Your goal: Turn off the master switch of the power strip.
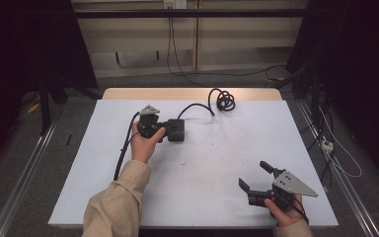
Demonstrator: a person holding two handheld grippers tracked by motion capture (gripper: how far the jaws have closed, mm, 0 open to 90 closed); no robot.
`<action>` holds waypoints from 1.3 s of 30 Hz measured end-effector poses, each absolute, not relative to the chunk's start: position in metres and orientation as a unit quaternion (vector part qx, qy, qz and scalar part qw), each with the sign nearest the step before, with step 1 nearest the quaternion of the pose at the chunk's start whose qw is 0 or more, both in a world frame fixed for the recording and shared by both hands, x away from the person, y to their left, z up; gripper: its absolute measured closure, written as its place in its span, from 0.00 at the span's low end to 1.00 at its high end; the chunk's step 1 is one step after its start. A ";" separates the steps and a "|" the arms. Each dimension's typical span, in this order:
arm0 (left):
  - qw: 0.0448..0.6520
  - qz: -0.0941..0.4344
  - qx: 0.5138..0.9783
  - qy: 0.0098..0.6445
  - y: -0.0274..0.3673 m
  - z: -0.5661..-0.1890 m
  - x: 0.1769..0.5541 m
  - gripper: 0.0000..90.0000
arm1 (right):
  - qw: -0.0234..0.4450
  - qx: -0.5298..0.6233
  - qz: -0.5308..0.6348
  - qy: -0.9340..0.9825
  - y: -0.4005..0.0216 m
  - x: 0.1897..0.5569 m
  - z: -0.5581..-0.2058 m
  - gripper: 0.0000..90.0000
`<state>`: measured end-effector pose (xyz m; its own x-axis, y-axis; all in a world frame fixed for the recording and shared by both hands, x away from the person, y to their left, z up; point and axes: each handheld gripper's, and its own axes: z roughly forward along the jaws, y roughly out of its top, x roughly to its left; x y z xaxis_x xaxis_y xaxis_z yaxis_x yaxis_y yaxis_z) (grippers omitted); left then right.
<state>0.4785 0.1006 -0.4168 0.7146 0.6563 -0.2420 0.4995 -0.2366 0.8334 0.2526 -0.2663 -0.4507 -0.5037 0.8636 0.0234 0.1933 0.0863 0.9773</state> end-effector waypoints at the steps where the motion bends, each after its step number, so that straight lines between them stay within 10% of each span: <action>1: 0.493 0.078 0.785 0.366 0.102 -0.416 0.478 0.66 | 0.304 0.395 0.549 0.671 -0.266 0.252 -0.451 0.05; 4: 0.502 0.066 0.782 0.364 0.105 -0.415 0.473 0.46 | 0.305 0.395 0.549 0.671 -0.267 0.252 -0.450 0.05; 15: 0.508 0.057 0.789 0.341 0.133 -0.411 0.439 0.24 | 0.305 0.393 0.548 0.673 -0.264 0.253 -0.450 0.05; 39: 0.519 0.085 0.773 0.354 0.212 -0.425 0.378 0.13 | 0.304 0.391 0.547 0.674 -0.262 0.253 -0.450 0.05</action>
<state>0.3780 0.2121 -0.4248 0.7353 0.6350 -0.2367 0.4595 -0.2104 0.8629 0.2528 -0.2615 -0.4501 -0.5084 0.8609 0.0180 0.1949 0.0947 0.9762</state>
